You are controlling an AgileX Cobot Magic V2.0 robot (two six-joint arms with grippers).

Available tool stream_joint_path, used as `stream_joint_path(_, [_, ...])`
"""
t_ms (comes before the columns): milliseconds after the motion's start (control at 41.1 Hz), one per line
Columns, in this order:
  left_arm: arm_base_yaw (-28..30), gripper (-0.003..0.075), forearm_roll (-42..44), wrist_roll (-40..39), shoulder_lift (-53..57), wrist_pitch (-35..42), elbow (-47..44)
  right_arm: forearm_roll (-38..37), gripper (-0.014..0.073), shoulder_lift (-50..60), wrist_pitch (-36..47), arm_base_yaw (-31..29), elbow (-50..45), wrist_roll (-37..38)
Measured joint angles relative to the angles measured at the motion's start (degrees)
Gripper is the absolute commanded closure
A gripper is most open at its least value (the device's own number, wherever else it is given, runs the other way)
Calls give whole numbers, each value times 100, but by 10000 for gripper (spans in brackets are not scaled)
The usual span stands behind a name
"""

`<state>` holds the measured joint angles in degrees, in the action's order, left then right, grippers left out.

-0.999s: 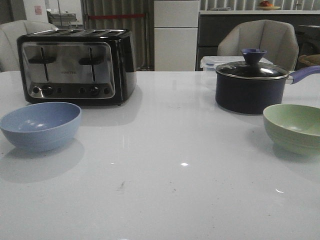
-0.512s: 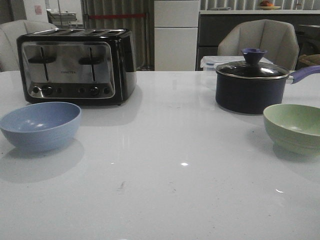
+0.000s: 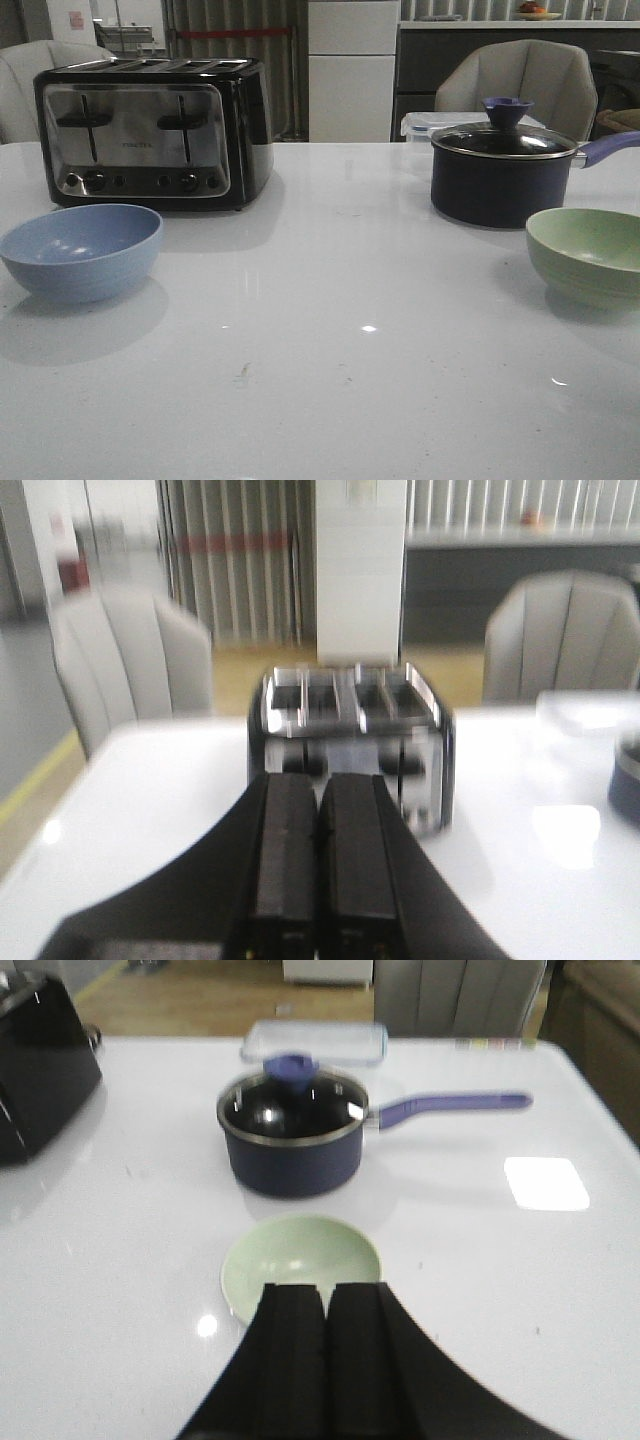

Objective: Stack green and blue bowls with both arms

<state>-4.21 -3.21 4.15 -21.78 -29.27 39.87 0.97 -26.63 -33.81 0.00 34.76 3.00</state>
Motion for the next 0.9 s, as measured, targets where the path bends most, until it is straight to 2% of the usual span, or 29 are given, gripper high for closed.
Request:
stream_joint_path(219, [0, 627, 0, 0, -867, -832, -11, 0, 535, -936, -575, 0, 0, 0])
stream_joint_path(390, [0, 626, 0, 0, -1359, -984, -19, 0, 533, -1521, -654, 0, 0, 0])
stream_joint_path(487, [0, 617, 0, 0, -1636, -984, -19, -11, 468, -1794, -642, 0, 0, 0])
stream_joint_path(585, [0, 519, 0, 0, -1848, -984, -19, -97, 281, -2030, -518, 0, 0, 0])
stream_joint_path(658, [0, 391, 0, 0, -1967, -970, -19, -146, 141, -2177, -394, 0, 0, 0])
stream_joint_path(706, [0, 307, 0, 0, -2024, -972, -19, -181, 83, -2270, -291, 0, 0, 0])
stream_joint_path(779, [0, 239, 0, 0, -2111, -951, -19, -216, 40, -2381, -154, 0, 0, 0])
stream_joint_path(901, [0, 235, 0, 0, -2170, -903, -19, -230, 39, -2544, 13, 0, 0, 0])
